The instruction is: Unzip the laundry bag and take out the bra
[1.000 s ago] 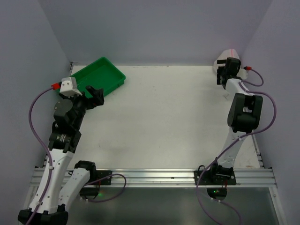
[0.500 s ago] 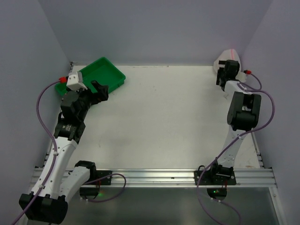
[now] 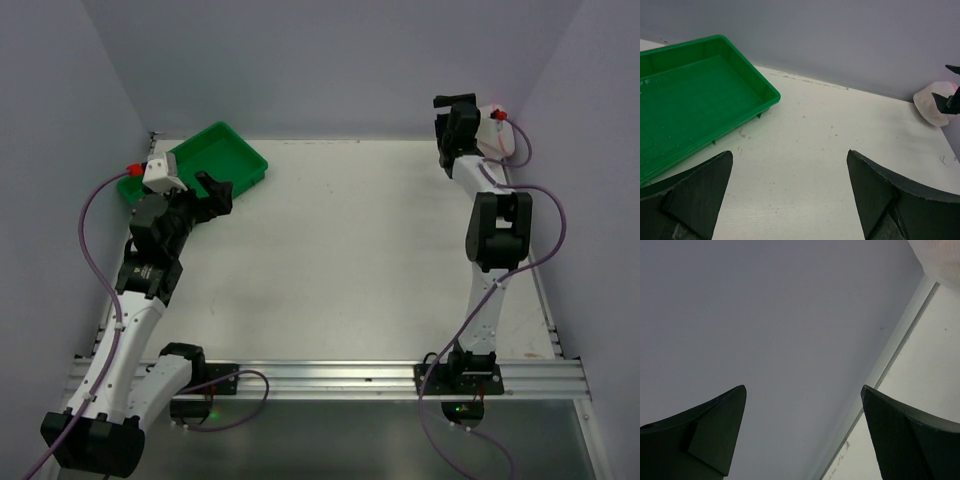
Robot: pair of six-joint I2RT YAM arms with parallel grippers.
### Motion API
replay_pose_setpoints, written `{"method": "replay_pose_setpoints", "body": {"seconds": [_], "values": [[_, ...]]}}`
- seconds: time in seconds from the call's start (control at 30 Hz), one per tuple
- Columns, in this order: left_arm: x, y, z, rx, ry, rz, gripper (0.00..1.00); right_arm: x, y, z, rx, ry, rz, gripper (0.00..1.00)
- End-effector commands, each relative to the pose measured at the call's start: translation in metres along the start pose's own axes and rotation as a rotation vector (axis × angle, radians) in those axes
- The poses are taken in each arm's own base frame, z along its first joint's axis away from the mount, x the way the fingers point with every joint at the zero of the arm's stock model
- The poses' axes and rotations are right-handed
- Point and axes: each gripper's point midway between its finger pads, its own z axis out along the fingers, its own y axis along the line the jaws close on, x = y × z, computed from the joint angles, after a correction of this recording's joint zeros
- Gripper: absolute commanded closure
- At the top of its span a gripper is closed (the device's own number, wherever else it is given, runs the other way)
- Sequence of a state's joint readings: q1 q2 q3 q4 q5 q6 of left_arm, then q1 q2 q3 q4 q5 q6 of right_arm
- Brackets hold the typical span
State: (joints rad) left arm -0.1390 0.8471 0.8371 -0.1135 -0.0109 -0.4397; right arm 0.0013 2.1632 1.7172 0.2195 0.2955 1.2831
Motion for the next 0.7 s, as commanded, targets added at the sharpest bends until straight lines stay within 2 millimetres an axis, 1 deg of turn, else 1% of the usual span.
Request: {"method": "replay_pose_setpoints", "body": {"seconds": [0.0, 0.03, 0.07, 0.1, 0.13, 0.2, 0.23, 0.27, 0.3, 0.37, 0.47, 0.53, 0.6, 0.63, 0.67], "values": [[-0.011, -0.008, 0.0, 0.03, -0.043, -0.011, 0.0, -0.014, -0.021, 0.029, 0.071, -0.05, -0.012, 0.01], [-0.012, -0.008, 0.0, 0.03, -0.046, -0.01, 0.0, -0.019, -0.015, 0.033, 0.061, -0.061, 0.0, 0.01], [-0.012, -0.008, 0.0, 0.028, -0.045, -0.007, 0.0, -0.025, -0.028, 0.039, 0.092, -0.071, 0.011, 0.01], [-0.01, -0.006, 0.001, 0.023, -0.041, -0.004, 0.0, -0.029, -0.036, 0.042, 0.111, -0.077, 0.019, 0.01], [-0.009, -0.006, 0.001, 0.021, -0.04, -0.001, 0.0, -0.041, -0.044, 0.043, 0.129, -0.092, 0.041, 0.01], [-0.007, -0.004, 0.002, 0.014, -0.035, -0.001, 0.0, -0.053, -0.053, 0.044, 0.154, -0.119, 0.057, 0.01], [-0.006, -0.003, 0.003, 0.013, -0.034, -0.001, 0.0, -0.06, -0.062, 0.043, 0.174, -0.135, 0.06, 0.01], [-0.006, -0.003, 0.003, 0.013, -0.034, -0.001, 0.0, -0.072, -0.068, 0.043, 0.186, -0.158, 0.063, 0.01], [-0.005, -0.003, 0.005, 0.012, -0.032, -0.001, 0.0, -0.078, -0.069, 0.042, 0.193, -0.167, 0.067, 0.01], [-0.001, -0.003, 0.006, 0.017, -0.022, -0.002, 0.0, -0.085, -0.08, 0.045, 0.214, -0.171, 0.079, 0.01], [0.002, -0.003, 0.008, 0.02, -0.019, -0.011, 0.0, -0.094, -0.085, 0.049, 0.226, -0.182, 0.087, 0.01], [0.005, -0.002, 0.009, 0.019, -0.015, -0.012, 0.0, -0.093, -0.096, 0.055, 0.248, -0.181, 0.089, 0.01], [0.008, 0.0, 0.009, 0.014, -0.005, -0.012, 0.0, -0.095, -0.099, 0.06, 0.246, -0.172, 0.112, 0.01], [0.009, 0.0, 0.01, 0.013, -0.002, -0.011, 0.0, -0.093, -0.107, 0.064, 0.254, -0.169, 0.134, 0.01], [0.009, 0.0, 0.01, 0.014, -0.003, -0.009, 0.0, -0.096, -0.11, 0.067, 0.252, -0.174, 0.141, 0.01]]}}
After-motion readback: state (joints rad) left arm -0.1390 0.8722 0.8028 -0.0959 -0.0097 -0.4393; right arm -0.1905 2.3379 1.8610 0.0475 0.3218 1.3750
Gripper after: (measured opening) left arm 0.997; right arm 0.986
